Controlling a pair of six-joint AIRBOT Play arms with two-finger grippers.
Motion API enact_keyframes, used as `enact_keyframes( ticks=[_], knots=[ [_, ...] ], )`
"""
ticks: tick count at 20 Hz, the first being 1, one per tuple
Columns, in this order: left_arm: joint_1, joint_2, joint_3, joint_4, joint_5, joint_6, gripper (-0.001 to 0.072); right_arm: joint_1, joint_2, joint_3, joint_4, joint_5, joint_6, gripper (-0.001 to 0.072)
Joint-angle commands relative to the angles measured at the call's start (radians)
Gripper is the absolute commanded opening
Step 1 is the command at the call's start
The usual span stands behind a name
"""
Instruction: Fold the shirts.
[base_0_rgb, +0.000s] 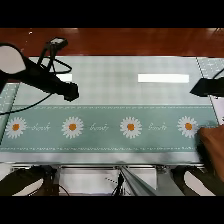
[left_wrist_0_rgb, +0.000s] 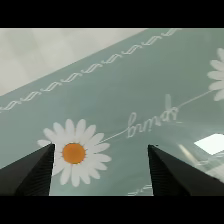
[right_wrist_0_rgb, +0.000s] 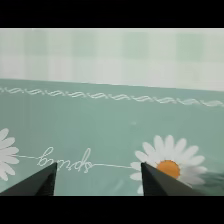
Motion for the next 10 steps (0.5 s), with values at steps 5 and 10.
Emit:
enact_keyframes(
  ticks=[5, 10],
  knots=[
    [-0.084, -0.063, 0.001, 0.249, 0.002, -0.143, 0.0666, 0.191, -0.109, -0.003, -0.033, -0.027, 0.043, 0.0594],
    [-0.084, -0.110, 0.001, 0.249, 0.004, -0.144, 0.0666, 0.195, -0.109, -0.011, -0.003, -0.031, 0.053, 0.0594]
  ],
)
